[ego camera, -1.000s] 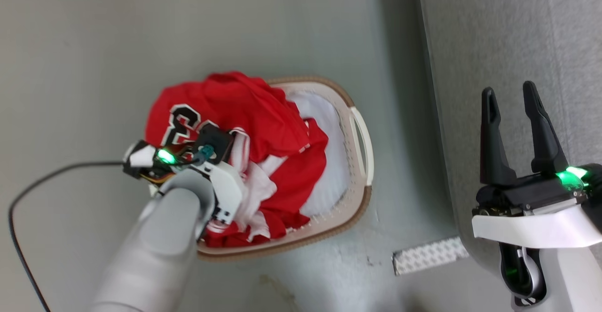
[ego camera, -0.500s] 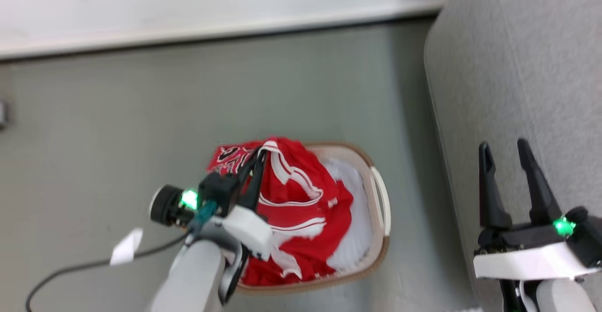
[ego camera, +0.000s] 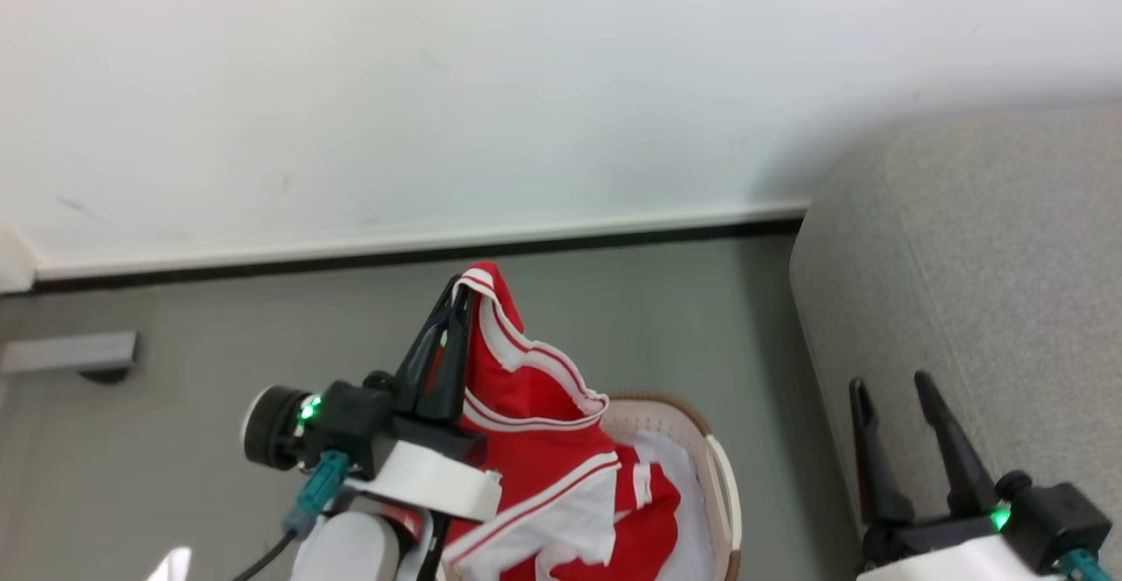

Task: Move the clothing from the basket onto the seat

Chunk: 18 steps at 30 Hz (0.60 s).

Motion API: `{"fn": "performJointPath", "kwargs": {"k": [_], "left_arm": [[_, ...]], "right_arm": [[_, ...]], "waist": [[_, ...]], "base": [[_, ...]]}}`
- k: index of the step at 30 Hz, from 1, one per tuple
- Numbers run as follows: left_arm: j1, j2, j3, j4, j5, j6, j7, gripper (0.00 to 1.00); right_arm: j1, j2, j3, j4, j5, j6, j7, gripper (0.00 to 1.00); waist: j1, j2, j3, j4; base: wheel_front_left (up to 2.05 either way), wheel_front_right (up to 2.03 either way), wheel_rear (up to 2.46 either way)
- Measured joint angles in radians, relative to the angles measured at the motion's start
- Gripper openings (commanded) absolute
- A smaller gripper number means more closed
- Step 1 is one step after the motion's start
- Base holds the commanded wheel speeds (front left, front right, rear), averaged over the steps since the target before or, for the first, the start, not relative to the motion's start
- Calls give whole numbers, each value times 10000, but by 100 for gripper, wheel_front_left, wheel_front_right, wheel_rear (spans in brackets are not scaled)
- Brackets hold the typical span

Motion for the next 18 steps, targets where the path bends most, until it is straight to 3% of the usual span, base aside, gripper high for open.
{"fn": "performJointPath", "kwargs": {"k": [7, 11, 16, 17, 18], "left_arm": [[554, 21, 274, -761, -111, -46, 2, 0], [604, 134, 297, -922, -128, -174, 2, 0], [608, 272, 211, -907, -224, -357, 94, 0], [587, 334, 104, -926, -278, -479, 265, 0], [587, 334, 104, -926, -278, -479, 265, 0]], "right_arm": [[559, 0, 719, 213, -146, 0, 0, 100], [531, -63, 1626, 213, -257, 0, 0, 100], [83, -665, 3126, 171, 105, 0, 79, 100], [-293, -1058, 3914, 59, 301, 0, 257, 100], [-293, -1058, 3914, 59, 301, 0, 257, 100]], "waist": [[0, 0, -1158, 46], [1, 0, -1521, 111], [1, 0, -1660, 202], [2, 0, -1700, 242], [2, 0, -1700, 242]], "base": [[0, 0, 0], [0, 0, 0], [0, 0, 0], [0, 0, 0], [0, 0, 0]]}}
